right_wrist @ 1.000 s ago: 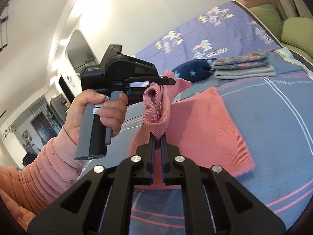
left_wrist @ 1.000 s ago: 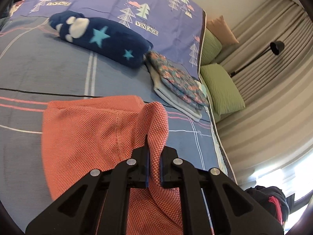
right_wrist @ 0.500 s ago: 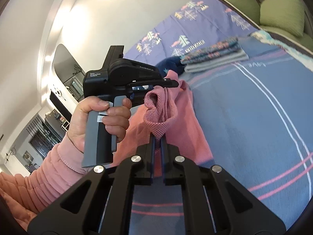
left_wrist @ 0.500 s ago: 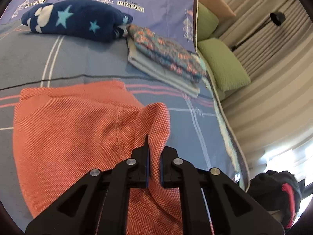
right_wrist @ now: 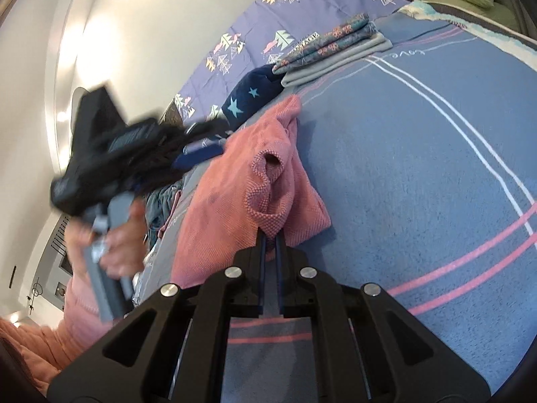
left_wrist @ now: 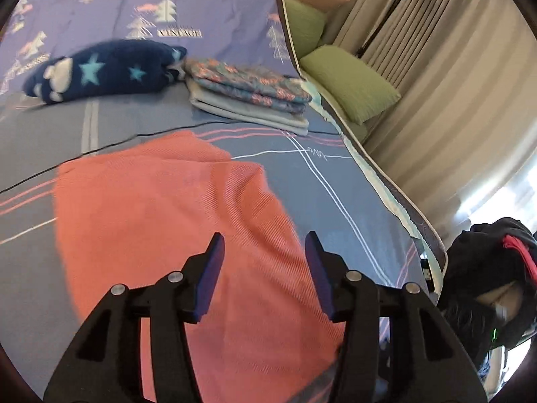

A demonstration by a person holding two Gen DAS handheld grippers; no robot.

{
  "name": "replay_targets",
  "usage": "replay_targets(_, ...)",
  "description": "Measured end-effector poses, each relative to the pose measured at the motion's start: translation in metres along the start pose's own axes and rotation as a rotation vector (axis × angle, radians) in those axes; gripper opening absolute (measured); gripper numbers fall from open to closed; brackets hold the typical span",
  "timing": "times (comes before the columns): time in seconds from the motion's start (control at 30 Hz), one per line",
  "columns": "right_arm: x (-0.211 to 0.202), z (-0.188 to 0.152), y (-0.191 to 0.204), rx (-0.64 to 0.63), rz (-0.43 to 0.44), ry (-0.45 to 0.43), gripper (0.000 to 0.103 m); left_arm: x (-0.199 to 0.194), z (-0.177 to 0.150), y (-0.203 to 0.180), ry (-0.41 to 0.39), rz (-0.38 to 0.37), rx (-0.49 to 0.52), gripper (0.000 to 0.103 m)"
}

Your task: Fold small clothes

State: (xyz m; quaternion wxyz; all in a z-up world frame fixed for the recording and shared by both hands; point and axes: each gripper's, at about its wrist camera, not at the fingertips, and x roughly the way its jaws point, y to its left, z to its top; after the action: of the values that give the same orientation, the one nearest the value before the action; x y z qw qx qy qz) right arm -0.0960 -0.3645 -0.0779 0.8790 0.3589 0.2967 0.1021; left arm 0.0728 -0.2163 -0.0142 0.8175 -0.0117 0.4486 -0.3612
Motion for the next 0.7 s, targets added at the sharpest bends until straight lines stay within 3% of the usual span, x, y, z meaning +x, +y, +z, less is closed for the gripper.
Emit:
replay_targets(0.1,-0.01,0.008,0.004,-0.011,-0.011,-0.049,0.004,-0.025,-0.021,0.016,-0.026,0.035,-0.014,0.051)
replay_targets(0.17,-0.015,0.013,0.001,-0.028,-0.114,-0.073,0.0,-0.036,-0.035,0.025,-0.033,0.073,-0.011,0.051)
replay_targets(0.23,-0.011,0.014,-0.015,0.001,-0.204,-0.04,0.0,-0.042,-0.049,0.033,-0.017,0.094,0.0,0.051)
replay_targets(0.33,-0.012,0.009,-0.037,0.087,-0.187,-0.01,0.001,-0.042,-0.072,0.041,0.024,0.155,0.028,0.052)
replay_targets(0.43,-0.023,0.008,-0.026,0.043,-0.13,-0.037,0.003,-0.042,-0.086,0.048,0.038,0.197,0.031,0.052)
replay_targets(0.47,-0.024,0.009,-0.019,0.011,-0.116,-0.04,0.006,-0.041,-0.09,0.052,0.048,0.196,0.013,0.052)
replay_targets(0.5,-0.023,0.01,-0.009,-0.029,-0.1,-0.033,0.016,-0.042,-0.092,0.054,0.056,0.193,0.0,0.052)
replay_targets(0.53,-0.021,0.01,0.001,-0.064,-0.084,-0.02,0.035,-0.046,-0.095,0.055,0.056,0.191,-0.007,0.052)
replay_targets(0.57,-0.019,0.009,0.007,-0.084,-0.077,-0.008,0.043,-0.049,-0.097,0.056,0.051,0.189,-0.014,0.052)
replay_targets(0.7,-0.002,0.003,0.019,-0.119,-0.078,0.059,0.046,-0.062,-0.111,0.049,0.041,0.185,0.014,0.059)
